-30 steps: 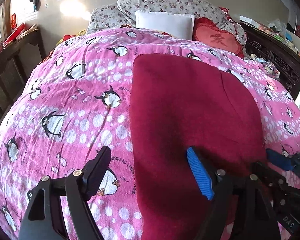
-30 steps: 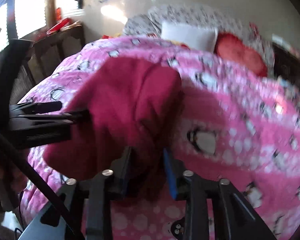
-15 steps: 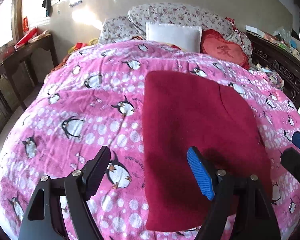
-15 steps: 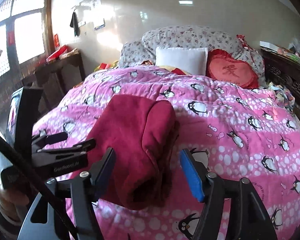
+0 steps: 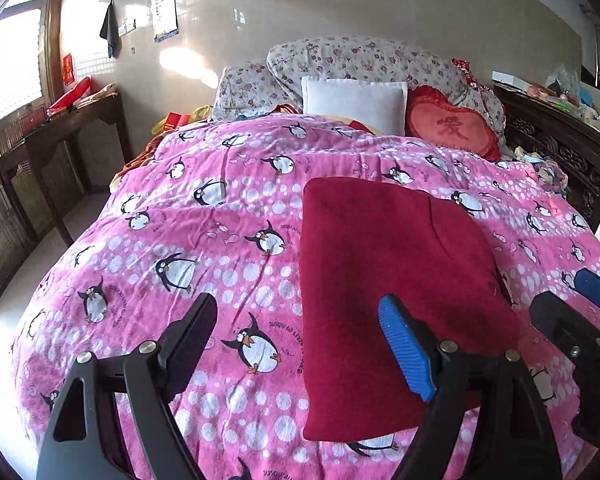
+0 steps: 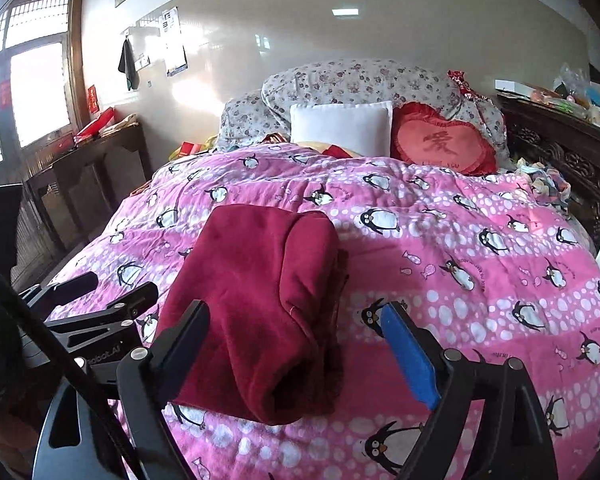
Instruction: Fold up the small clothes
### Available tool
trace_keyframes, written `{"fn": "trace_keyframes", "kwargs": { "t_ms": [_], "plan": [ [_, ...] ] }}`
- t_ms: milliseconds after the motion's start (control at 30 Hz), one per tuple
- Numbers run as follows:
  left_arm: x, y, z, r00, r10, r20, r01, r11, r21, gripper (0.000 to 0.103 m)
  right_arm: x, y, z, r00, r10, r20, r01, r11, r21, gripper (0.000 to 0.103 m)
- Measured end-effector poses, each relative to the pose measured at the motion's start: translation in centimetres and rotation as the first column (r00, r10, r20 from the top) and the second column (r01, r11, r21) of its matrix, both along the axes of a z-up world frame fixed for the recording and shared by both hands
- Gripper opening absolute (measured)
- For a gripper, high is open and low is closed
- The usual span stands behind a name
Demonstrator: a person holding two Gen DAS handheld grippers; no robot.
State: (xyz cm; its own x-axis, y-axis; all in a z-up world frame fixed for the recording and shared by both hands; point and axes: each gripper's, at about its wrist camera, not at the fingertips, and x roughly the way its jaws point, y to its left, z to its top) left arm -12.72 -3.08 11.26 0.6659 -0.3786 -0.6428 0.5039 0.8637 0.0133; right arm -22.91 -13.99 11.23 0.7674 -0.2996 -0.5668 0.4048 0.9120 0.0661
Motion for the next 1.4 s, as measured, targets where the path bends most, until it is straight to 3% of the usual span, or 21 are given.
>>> {"fn": "trace_keyframes", "kwargs": {
  "t_ms": [1400],
  "plan": [
    [0.3,0.4,-0.9,1.0,0.018,-0.012,-0.018,1.0,0.003,0.083,1.3,-0.1,-1.6,0.998,-0.015,-0.059,0.016,1.0,0.021,0.096]
  ]
}}
